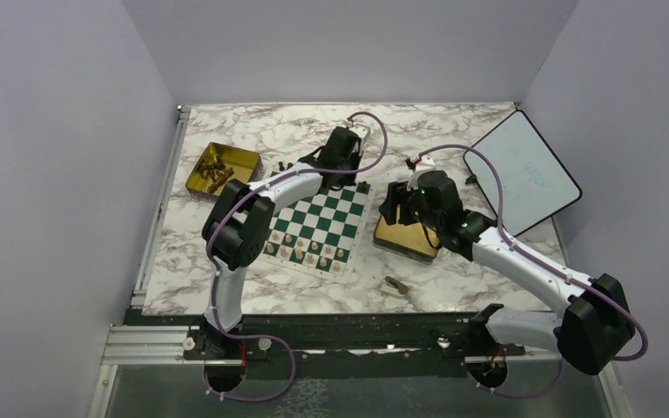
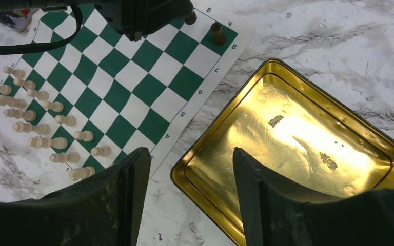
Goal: Set up the chess pieces on the board
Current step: Place the chess piece on the chessboard.
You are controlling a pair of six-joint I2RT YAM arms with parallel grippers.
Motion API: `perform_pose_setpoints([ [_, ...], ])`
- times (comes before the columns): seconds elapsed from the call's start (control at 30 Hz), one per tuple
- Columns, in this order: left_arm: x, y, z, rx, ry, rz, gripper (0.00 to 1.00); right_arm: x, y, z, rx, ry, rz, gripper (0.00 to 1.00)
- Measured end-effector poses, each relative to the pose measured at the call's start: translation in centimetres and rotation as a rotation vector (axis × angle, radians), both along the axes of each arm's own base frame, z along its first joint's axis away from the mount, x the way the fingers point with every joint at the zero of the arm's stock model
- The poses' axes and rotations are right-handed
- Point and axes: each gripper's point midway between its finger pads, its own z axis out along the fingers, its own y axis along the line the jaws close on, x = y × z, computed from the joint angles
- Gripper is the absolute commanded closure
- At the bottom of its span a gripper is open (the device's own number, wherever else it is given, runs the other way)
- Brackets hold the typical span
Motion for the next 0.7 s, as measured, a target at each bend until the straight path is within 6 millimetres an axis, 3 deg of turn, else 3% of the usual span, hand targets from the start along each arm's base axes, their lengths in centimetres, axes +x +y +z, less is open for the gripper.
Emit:
perform_pose_setpoints([
  [0.7,1.1,0.1,-2.0,0.036,-0.022,0.013,0.81,0.1,-0.2,0.0,-0.013,-0.009,-0.005,0.35],
])
